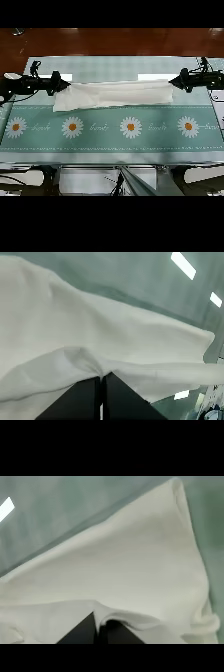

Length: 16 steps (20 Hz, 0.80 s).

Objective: Fold the shirts.

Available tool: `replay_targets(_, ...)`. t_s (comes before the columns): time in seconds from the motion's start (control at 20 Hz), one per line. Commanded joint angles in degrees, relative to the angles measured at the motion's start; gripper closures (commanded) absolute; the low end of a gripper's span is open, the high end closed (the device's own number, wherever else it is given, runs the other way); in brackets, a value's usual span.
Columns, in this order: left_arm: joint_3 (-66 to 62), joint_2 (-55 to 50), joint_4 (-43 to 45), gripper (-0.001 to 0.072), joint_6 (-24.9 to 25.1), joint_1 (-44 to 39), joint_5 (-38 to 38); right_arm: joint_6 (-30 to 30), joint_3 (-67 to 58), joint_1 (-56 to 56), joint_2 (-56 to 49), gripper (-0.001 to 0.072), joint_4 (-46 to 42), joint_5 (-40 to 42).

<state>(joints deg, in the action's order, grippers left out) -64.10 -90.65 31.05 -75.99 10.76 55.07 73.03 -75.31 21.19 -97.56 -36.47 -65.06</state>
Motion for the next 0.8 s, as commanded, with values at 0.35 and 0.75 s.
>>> replay_targets(0.35, -10.9, -4.7, 12.1, 0.0005, -3.9, 13.9, 25.3, -0.3, -5.2, 7.3, -4.7, 0.0095, -1.0, -4.8)
replay_targets(0.75, 13.4, 22.9, 20.1, 0.0005, 0.8, 19.9, 8.0, 0.0, -5.2, 6.6, -8.9, 0.0095, -7.3, -6.5)
